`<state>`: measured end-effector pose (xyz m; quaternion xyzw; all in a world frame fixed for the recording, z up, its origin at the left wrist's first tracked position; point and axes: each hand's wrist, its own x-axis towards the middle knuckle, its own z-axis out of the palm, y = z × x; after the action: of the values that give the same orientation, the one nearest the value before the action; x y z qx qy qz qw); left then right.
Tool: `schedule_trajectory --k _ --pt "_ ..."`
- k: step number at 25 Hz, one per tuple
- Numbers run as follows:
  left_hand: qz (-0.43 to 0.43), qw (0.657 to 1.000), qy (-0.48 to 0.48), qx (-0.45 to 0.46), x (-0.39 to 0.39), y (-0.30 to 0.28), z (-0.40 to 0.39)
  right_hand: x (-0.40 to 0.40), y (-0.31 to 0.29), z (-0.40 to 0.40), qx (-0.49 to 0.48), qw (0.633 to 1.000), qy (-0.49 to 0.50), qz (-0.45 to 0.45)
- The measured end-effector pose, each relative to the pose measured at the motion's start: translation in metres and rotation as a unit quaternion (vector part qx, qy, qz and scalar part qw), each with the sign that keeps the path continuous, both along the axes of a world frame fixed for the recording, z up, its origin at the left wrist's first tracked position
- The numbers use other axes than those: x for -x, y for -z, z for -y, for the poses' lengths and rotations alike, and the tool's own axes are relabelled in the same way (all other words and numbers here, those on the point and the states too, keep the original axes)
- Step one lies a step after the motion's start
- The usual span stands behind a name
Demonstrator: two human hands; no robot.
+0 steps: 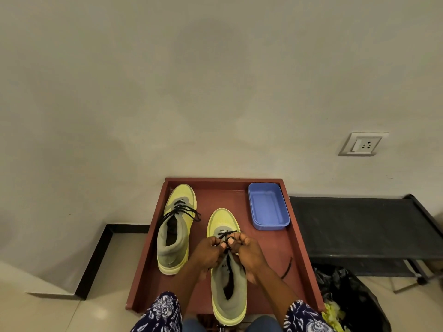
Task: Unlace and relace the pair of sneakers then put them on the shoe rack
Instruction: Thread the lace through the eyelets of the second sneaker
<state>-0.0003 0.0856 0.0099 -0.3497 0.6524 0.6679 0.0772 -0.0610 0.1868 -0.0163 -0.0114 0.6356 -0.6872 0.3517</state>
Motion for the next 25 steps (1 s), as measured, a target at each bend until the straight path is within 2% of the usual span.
schedule_trajectory --k 9,12,15,18,20,22,25 --pt "-0.027 0.999 -0.021 0.024 -0.01 -0.007 0.004 0.0 0.0 -0.004 -0.015 1.0 -0.006 -0.003" --pt "-0.023 0.991 0.012 0.131 -0.012 -0.006 0.006 -0.001 -0.003 -0.004 -0.034 0.999 -0.013 -0.021" --pt "0.009 0.957 0.056 0.284 -0.013 -0.006 0.005 0.0 -0.002 -0.006 -0.053 0.998 -0.01 -0.03" --pt "0.027 0.938 0.082 0.336 -0.014 -0.001 0.003 0.001 -0.001 -0.007 -0.067 0.997 -0.001 -0.027" --pt "0.015 0.959 0.051 0.279 -0.012 0.007 0.003 0.001 0.0 -0.009 -0.083 0.996 0.005 -0.03" --pt "-0.011 0.986 -0.028 0.162 -0.012 0.01 0.001 -0.001 0.002 -0.012 -0.108 0.993 0.009 -0.038" --pt "-0.004 0.992 -0.124 0.03 -0.014 0.007 -0.008 -0.002 0.001 -0.018 -0.157 0.986 0.029 -0.056"
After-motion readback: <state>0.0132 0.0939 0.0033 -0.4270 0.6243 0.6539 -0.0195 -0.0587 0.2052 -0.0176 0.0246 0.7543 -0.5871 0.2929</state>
